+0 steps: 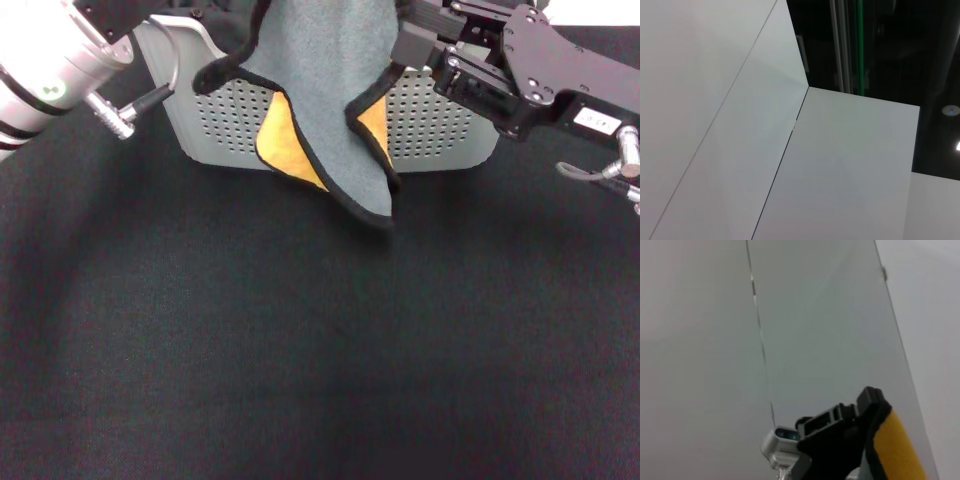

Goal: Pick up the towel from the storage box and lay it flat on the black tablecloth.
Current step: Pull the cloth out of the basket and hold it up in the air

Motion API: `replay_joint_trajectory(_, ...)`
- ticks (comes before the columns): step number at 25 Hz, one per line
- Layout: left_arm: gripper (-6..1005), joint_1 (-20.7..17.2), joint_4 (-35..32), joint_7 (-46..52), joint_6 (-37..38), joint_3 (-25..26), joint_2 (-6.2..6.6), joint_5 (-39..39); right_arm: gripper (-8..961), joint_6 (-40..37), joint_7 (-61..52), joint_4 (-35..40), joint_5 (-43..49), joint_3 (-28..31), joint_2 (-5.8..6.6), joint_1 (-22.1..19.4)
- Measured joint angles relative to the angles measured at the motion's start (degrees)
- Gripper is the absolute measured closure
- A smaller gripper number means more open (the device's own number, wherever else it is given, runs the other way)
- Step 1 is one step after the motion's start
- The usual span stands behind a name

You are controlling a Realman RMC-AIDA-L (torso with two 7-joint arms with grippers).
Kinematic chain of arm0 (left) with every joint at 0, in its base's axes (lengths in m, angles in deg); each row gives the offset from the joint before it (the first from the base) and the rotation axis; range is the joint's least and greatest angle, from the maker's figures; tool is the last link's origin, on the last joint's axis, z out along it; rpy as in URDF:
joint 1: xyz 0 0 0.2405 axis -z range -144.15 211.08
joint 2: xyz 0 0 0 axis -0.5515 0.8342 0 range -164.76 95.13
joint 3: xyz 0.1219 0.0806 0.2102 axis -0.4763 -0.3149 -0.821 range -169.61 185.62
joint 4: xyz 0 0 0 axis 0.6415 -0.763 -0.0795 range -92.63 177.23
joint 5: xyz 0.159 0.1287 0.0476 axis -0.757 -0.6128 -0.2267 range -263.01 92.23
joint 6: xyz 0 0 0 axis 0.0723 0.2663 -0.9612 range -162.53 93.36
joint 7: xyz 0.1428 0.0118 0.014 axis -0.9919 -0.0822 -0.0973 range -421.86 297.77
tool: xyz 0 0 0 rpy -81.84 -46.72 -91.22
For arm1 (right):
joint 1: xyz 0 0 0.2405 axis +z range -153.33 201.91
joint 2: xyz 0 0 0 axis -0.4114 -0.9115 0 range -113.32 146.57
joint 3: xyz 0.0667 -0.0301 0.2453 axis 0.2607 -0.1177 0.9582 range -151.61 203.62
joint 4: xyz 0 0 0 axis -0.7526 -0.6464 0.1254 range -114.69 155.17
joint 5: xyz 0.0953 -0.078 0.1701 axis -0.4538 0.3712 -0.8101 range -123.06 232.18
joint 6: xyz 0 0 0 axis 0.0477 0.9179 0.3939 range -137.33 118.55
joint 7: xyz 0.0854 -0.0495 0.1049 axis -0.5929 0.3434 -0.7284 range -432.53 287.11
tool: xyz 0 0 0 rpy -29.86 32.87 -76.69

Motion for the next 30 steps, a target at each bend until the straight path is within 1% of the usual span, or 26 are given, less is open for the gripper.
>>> replay_joint_trajectory(13,997,0.4,0.4,0.0,0.0,-0.1,-0.06,0.0,607,0.4,0.0,-1.4,-1.4,0.0,0.08,0.2)
replay_joint_trajectory(30,997,0.1,0.6,0.1,0.0,-0.4,-0.07,0.1,611,0.7,0.0,-1.7,-3.9,0.5,0.18,-2.2)
